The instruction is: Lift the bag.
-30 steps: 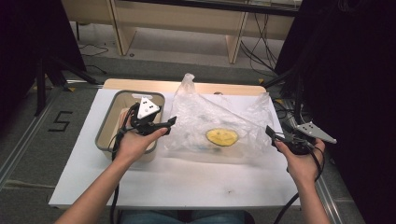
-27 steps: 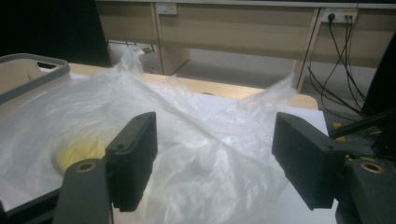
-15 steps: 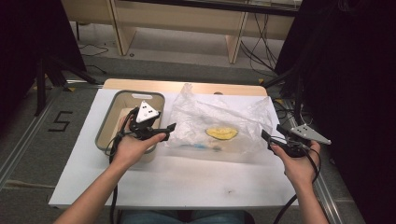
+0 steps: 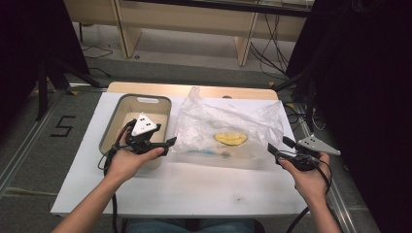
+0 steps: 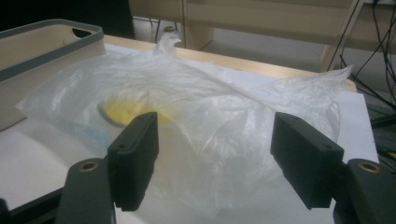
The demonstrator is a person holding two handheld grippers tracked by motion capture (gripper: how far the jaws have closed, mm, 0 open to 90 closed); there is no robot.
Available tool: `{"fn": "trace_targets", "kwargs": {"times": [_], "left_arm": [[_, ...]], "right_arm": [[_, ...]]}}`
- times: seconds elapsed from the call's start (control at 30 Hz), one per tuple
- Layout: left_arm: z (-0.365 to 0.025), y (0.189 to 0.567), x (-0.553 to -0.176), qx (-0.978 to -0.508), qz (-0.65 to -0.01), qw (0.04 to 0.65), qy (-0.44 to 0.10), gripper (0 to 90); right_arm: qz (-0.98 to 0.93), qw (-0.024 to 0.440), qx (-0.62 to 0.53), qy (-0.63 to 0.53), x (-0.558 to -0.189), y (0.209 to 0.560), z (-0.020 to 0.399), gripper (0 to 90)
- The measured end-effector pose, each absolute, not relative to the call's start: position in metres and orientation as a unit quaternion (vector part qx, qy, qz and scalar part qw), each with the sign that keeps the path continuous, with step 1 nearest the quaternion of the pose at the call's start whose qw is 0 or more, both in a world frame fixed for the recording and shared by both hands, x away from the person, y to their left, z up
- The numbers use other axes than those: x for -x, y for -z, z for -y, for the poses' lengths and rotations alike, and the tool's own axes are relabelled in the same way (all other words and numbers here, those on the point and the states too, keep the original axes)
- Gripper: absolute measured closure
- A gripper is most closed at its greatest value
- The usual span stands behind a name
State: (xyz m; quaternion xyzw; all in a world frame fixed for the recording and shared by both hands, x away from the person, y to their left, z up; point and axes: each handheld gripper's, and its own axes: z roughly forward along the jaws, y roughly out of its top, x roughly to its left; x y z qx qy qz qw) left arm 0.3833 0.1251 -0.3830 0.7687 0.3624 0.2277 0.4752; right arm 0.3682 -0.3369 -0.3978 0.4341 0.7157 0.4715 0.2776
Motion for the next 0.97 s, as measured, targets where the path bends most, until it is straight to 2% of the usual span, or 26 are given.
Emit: {"fn": "trace_targets", "kwargs": {"times": [0.53, 0.97], "left_arm": [[-0.14, 0.415, -0.346, -0.793, -0.31, 0.482, -0.208, 29.4], [-0.139, 0.428, -0.34, -0.8, -0.301, 0.477, -0.205, 28.7]], "right_arm": [[-0.754, 0.231, -0.398, -0.469, -0.341, 0.426, 0.329, 33.4], [-0.749, 0.226, -0.402, -0.475, -0.336, 0.433, 0.329, 33.3]]}}
